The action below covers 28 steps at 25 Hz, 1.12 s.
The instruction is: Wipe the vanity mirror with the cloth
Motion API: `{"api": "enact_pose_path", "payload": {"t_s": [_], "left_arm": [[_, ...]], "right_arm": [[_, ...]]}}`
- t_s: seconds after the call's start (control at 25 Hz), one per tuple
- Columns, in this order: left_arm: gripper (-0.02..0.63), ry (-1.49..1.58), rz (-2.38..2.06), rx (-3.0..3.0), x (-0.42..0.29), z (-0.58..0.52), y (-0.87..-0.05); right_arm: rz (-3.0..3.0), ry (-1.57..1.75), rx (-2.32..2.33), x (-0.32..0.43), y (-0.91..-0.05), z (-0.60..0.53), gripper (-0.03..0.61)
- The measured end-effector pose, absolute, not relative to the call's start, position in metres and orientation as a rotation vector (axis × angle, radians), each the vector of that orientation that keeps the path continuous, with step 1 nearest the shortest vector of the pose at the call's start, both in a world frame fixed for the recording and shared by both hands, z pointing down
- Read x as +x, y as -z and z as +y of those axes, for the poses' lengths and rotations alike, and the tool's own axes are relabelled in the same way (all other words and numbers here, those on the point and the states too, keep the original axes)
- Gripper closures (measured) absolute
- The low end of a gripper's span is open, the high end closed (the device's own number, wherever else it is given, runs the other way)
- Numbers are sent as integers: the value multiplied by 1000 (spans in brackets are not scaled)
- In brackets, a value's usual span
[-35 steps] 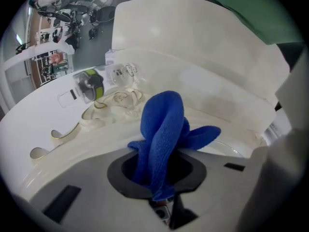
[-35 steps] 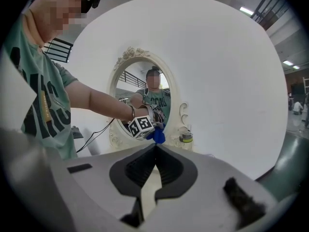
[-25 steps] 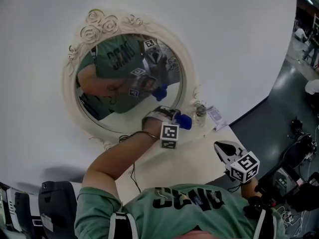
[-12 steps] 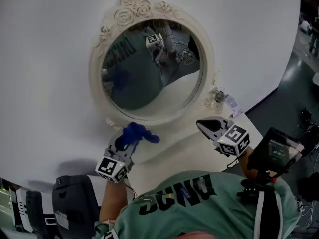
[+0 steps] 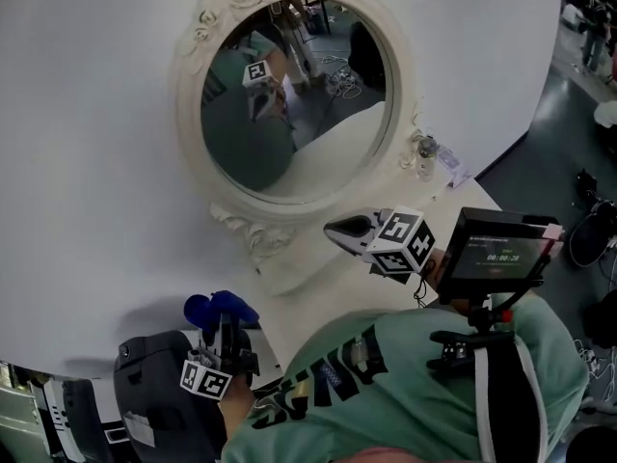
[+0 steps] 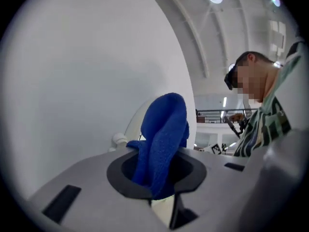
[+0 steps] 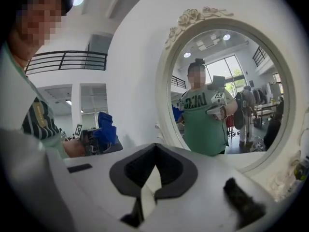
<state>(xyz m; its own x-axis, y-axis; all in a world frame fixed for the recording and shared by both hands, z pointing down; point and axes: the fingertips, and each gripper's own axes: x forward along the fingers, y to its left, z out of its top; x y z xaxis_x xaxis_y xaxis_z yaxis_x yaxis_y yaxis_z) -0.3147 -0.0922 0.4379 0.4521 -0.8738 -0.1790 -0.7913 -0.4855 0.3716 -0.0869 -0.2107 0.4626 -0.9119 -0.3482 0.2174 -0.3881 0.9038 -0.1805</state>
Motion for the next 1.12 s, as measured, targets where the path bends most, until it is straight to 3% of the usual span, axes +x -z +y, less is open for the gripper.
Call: {"api": "enact_pose_path", "payload": {"t_s": [0.2, 1.12], "left_arm": [[529, 652, -1310, 2426, -306, -83, -445], [529, 621, -1173, 2497, -270, -97, -449]], "right_arm": [[-2856, -415, 591, -96, -477, -210, 571], [-2860, -434, 652, -81, -477, -213, 571]]}}
